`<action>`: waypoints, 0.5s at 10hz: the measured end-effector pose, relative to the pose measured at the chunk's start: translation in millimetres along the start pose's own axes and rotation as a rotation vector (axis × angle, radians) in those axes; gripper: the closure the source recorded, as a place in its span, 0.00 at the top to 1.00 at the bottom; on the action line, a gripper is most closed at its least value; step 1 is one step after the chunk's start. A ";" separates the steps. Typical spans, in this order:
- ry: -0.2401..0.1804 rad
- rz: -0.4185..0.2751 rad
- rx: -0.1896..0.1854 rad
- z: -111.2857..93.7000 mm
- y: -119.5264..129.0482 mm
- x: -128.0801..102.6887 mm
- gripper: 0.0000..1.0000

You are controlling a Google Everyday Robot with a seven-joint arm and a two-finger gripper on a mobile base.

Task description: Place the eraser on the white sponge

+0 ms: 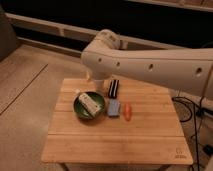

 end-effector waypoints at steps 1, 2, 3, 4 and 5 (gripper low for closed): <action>0.001 -0.004 -0.002 0.7 2.8 0.5 0.65; 0.001 -0.004 -0.002 0.3 3.2 0.5 0.65; 0.005 -0.002 0.006 2.3 0.6 1.5 0.65; 0.007 0.000 0.027 6.0 -6.8 1.0 0.65; 0.004 0.022 0.076 12.2 -37.1 -4.2 0.65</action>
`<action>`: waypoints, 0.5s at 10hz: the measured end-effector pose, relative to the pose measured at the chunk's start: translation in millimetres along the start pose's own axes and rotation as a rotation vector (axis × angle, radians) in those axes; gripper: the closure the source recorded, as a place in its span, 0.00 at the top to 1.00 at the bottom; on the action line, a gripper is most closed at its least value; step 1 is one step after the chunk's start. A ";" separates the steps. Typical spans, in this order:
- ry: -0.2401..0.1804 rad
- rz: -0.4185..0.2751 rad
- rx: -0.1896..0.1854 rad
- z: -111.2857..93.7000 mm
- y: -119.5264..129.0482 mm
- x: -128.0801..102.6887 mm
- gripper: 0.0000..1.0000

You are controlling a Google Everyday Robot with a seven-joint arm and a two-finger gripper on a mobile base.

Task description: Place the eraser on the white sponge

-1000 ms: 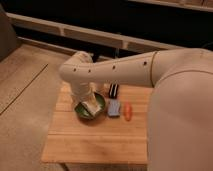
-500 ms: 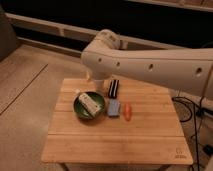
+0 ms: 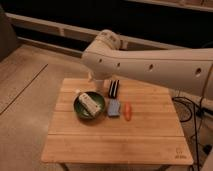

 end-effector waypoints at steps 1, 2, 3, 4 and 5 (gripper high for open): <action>-0.014 0.024 0.028 6.2 -23.8 -8.9 0.65; -0.036 0.036 0.038 9.7 -41.4 -19.5 0.65; -0.069 0.053 0.036 16.0 -62.8 -35.2 0.65; -0.096 0.074 0.016 23.4 -78.9 -46.6 0.65; -0.114 0.106 -0.018 30.3 -89.5 -53.3 0.65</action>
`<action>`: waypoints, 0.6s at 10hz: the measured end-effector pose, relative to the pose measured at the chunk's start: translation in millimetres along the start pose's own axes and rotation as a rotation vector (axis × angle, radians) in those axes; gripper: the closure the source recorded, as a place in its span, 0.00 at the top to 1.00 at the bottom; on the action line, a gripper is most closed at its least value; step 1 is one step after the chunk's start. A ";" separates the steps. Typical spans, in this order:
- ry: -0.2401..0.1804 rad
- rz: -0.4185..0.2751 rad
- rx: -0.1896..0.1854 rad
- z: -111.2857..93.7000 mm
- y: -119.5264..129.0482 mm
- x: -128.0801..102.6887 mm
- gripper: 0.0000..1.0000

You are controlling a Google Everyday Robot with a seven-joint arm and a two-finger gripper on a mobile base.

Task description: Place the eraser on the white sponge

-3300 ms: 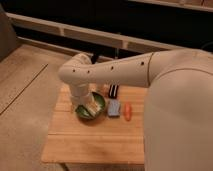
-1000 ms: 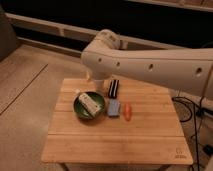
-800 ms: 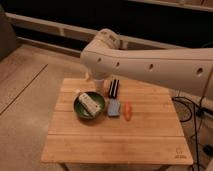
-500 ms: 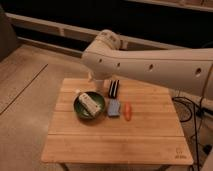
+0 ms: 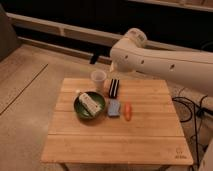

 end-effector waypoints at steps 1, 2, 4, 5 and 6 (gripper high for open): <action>-0.014 0.056 -0.046 12.6 -14.1 -4.7 0.65; -0.018 0.101 -0.077 23.1 -26.3 -6.5 0.65; 0.005 0.158 -0.111 47.2 -46.7 -1.5 0.65; 0.014 0.169 -0.122 54.0 -49.3 0.0 0.65; 0.014 0.169 -0.125 53.7 -47.5 -0.3 0.65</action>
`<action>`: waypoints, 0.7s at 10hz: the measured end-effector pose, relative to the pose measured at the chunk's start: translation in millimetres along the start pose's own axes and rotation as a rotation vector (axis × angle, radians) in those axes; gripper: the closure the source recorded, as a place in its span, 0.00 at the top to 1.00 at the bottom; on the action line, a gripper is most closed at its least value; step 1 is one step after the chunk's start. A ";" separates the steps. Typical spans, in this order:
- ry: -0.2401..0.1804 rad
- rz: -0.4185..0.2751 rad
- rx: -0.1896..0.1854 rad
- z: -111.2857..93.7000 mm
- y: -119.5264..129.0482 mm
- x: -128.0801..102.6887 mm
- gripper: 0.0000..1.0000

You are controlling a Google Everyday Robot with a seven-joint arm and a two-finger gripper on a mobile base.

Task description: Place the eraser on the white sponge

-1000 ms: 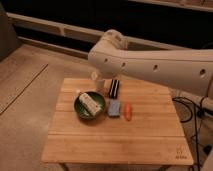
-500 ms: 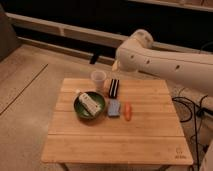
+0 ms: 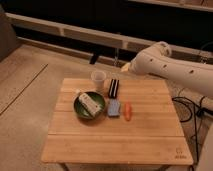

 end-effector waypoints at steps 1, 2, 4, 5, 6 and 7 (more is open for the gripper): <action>0.001 -0.001 -0.002 0.6 1.6 0.6 0.65; 0.001 -0.001 -0.001 0.5 1.6 0.5 0.65; -0.010 -0.008 -0.001 -2.2 0.8 -2.0 0.65; -0.032 -0.008 0.003 -6.6 -3.2 -8.8 0.65; -0.048 -0.002 0.013 -6.7 -10.5 -17.4 0.65; -0.047 0.003 0.019 0.1 -13.1 -22.8 0.65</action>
